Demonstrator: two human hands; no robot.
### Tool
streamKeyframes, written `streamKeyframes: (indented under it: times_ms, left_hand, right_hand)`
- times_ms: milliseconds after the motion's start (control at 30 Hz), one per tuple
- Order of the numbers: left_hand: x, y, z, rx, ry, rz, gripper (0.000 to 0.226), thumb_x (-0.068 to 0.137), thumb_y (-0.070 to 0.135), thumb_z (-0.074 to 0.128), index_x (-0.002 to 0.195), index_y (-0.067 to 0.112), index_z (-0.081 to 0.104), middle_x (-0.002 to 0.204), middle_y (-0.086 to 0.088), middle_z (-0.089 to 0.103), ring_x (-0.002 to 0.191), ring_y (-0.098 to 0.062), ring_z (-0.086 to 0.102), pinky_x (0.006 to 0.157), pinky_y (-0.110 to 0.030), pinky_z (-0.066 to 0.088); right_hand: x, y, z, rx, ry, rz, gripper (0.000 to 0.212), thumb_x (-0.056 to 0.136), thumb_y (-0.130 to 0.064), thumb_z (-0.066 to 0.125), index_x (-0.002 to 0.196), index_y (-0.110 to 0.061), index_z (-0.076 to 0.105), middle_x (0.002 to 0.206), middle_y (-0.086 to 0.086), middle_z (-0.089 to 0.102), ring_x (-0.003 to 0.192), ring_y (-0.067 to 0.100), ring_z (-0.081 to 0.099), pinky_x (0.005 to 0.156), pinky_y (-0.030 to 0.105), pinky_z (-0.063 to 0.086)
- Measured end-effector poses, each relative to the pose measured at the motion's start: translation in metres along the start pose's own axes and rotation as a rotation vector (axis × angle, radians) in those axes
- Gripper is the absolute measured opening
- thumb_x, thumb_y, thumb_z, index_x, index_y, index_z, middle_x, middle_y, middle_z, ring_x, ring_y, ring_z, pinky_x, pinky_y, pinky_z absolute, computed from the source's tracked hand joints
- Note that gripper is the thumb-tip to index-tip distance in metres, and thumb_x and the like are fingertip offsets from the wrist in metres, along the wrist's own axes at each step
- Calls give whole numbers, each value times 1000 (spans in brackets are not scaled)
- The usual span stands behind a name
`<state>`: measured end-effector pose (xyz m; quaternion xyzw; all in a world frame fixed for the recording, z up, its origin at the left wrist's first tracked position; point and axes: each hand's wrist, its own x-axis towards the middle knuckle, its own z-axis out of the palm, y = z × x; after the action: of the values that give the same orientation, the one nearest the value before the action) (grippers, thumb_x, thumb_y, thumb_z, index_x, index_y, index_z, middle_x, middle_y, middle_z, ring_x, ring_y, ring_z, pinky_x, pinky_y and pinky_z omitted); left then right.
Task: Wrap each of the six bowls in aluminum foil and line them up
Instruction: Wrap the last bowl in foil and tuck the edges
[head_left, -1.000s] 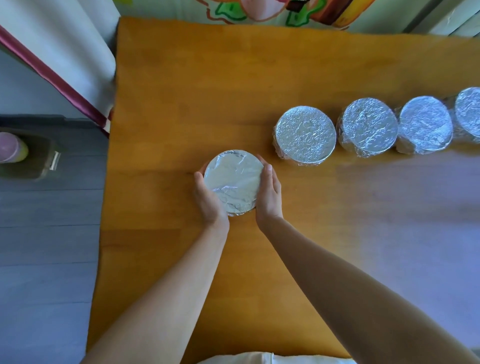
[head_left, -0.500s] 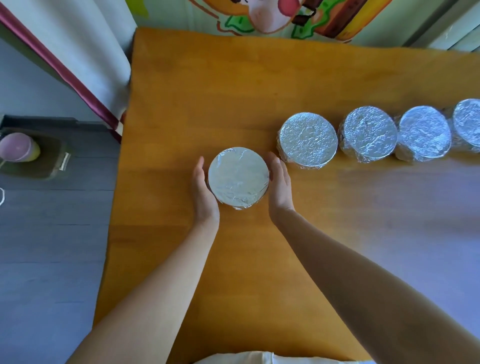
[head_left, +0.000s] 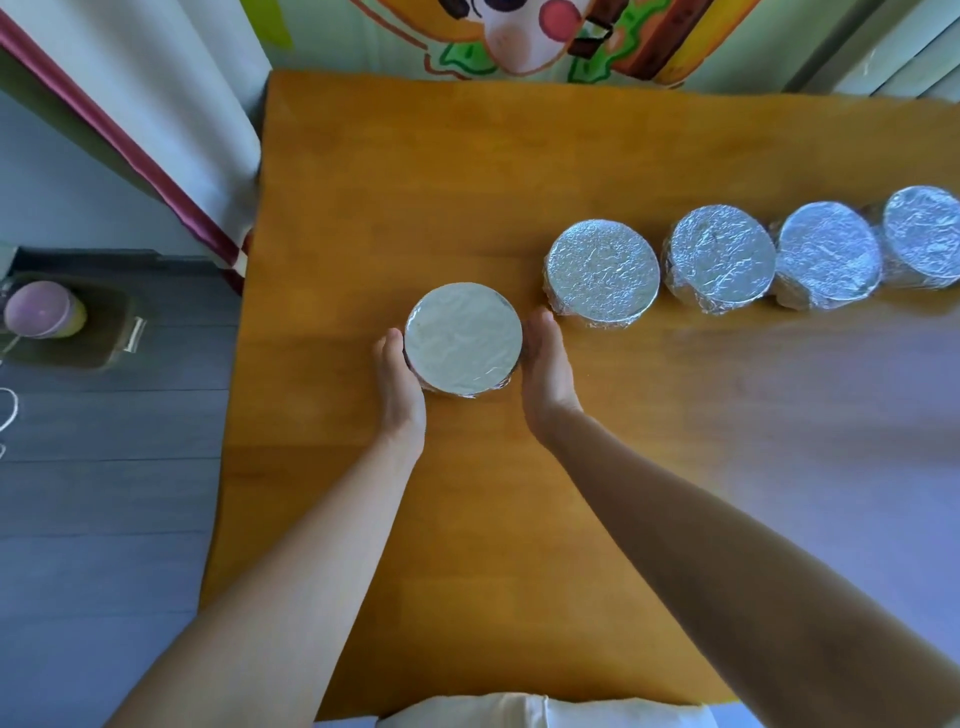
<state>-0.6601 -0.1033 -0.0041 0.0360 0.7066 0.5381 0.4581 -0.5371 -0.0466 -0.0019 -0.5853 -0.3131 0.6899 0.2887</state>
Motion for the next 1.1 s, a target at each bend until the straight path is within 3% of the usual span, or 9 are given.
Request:
streamKeyframes:
  times_ms: [100, 200, 333, 467, 567, 667, 767, 933, 1100]
  left_hand:
    - [8, 2, -3, -18, 52, 34, 48, 105, 43, 32, 149, 25, 38, 151, 1, 41, 137, -15, 41, 108, -31, 40]
    - [12, 6, 5, -54, -55, -23, 49, 100, 56, 34, 143, 37, 45, 148, 7, 48, 135, -12, 45, 115, -37, 35]
    - [8, 2, 16, -95, -53, -10, 43, 104, 48, 29, 133, 31, 56, 131, 4, 62, 121, -14, 58, 103, -33, 47]
    - [8, -3, 20, -112, -14, 26, 44, 106, 44, 26, 139, 29, 51, 136, 1, 59, 125, -17, 56, 107, -38, 45]
    - [7, 2, 17, -97, -58, 6, 58, 92, 59, 34, 142, 32, 49, 139, 4, 57, 128, -14, 54, 112, -42, 41]
    - [2, 5, 8, 3, -127, 53, 76, 85, 63, 39, 154, 33, 28, 157, 5, 36, 141, -11, 38, 117, -34, 32]
    - [-8, 0, -11, 289, -182, 304, 91, 85, 51, 55, 158, 28, 7, 165, 7, 5, 148, -3, 11, 111, -10, 20]
    - [1, -33, -25, 633, -270, 495, 128, 70, 39, 85, 155, 31, -11, 163, 4, 5, 151, -18, 11, 122, -48, 21]
    - [6, -35, -20, 755, -86, 504, 130, 71, 30, 88, 156, 9, -8, 162, -16, 12, 150, -32, 15, 122, -46, 19]
  right_hand:
    - [-18, 4, -4, 36, 90, -51, 69, 94, -63, 36, 154, -33, 26, 160, -11, 28, 146, 6, 26, 116, 26, 21]
    - [-23, 22, 1, 31, 51, -13, 66, 97, -64, 37, 151, -28, 34, 149, -14, 41, 136, 2, 39, 99, 4, 34]
    - [-19, 25, 20, 109, 40, -13, 77, 81, -75, 43, 148, -35, 41, 150, -14, 45, 139, 5, 39, 120, 36, 28]
    - [-20, 26, 27, 189, 52, -23, 72, 86, -70, 42, 149, -35, 38, 151, -13, 44, 140, 6, 38, 120, 36, 27]
    - [-16, 21, 27, 181, 21, -3, 73, 85, -70, 42, 150, -37, 36, 152, -12, 43, 140, 7, 38, 119, 35, 27]
    - [-9, 15, 19, 112, -9, 12, 74, 85, -67, 43, 151, -35, 34, 153, -9, 42, 140, 10, 39, 121, 41, 26]
    - [-7, 11, 4, 11, -3, -37, 65, 89, -41, 40, 152, -35, 27, 155, -12, 35, 139, 11, 39, 119, 39, 28]
    - [-6, 5, -4, -89, -45, -85, 58, 87, -33, 40, 144, -28, 42, 143, -6, 50, 130, 17, 49, 110, 39, 42]
    - [-1, 2, -8, -103, -24, -3, 59, 88, -40, 44, 145, -30, 39, 138, -10, 51, 129, 16, 49, 114, 48, 37]
